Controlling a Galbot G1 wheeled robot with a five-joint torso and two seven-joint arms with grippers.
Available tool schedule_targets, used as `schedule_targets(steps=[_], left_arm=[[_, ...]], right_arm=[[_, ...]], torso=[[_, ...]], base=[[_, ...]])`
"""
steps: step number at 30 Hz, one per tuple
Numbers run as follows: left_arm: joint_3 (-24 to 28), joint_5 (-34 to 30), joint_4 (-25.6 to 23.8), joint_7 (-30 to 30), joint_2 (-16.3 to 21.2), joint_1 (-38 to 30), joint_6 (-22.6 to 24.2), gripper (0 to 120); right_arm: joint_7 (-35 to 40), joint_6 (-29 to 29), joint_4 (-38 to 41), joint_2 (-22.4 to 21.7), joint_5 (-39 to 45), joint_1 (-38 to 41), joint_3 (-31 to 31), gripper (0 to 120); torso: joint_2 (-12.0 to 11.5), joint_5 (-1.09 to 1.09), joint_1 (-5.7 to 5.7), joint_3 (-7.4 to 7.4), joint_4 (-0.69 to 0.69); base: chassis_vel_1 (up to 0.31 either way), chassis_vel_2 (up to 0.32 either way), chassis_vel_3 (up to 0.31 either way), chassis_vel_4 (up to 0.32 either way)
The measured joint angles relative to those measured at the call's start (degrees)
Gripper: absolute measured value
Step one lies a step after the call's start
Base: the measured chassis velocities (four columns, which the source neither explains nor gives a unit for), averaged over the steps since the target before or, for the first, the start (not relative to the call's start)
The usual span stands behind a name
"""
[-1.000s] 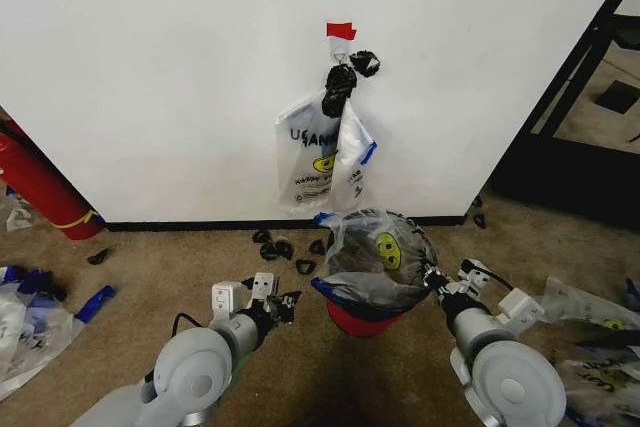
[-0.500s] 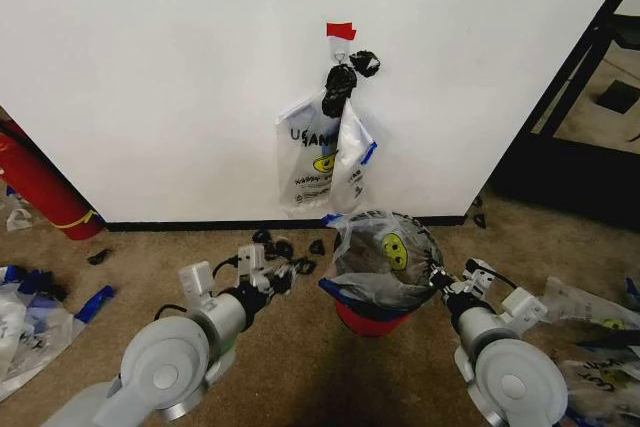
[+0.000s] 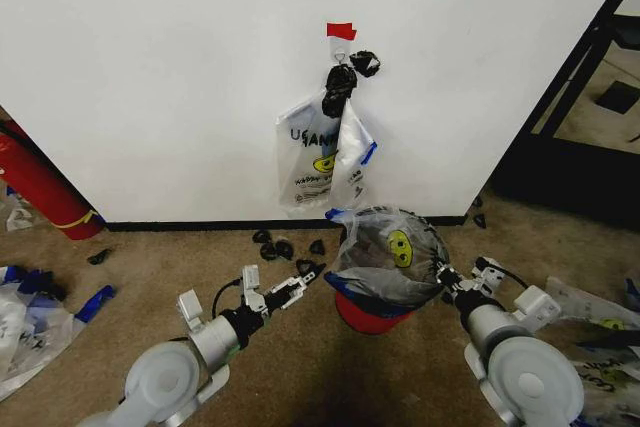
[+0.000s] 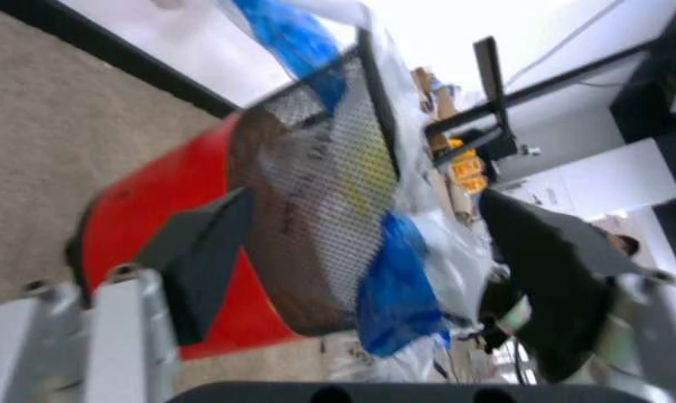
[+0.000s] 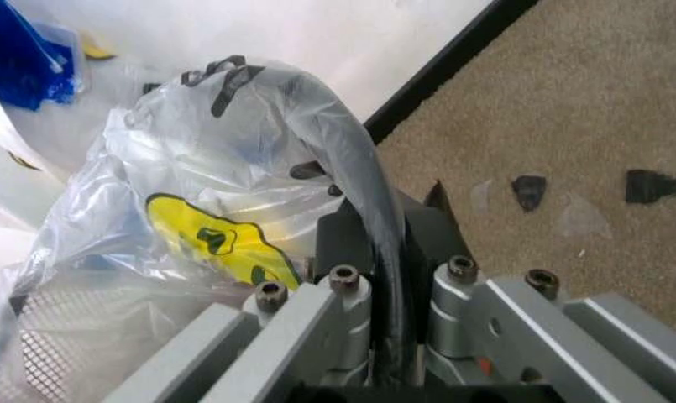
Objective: Pick up the garbage bag from the wall and place it over the trash bin.
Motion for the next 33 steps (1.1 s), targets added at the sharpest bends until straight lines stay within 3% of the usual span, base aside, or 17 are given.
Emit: schedule_targets(steps=[5,28,33], left_arm=[[1.2,1.6,-0.2,0.6,-0.4,-0.3,0.0,87],[3.7,5.7,0.6,0.9,-2.8,-0.9,-3.1,0],[3.8,5.9,0.5,0.9,-3.0,-1.2,-3.6,0]], right_arm=[[0.4,-0.1,0.1,0.1,0.4,0.4,-0.1,1],[1.0,-0.5,0.6,0.6,0.0,0.1,-0.7,1],[1.1,-0.5,0.6,0.6,0.0,0.0,-0.8,1]], torso=[[0.0,0.00,0.00,0.00,0.00],[0.0,0.00,0.00,0.00,0.00],[0.0,0.00,0.00,0.00,0.00]], base=[[0.000,0.000,0.000,0.000],[0.000,0.000,0.000,0.000],[0.000,0.000,0.000,0.000]])
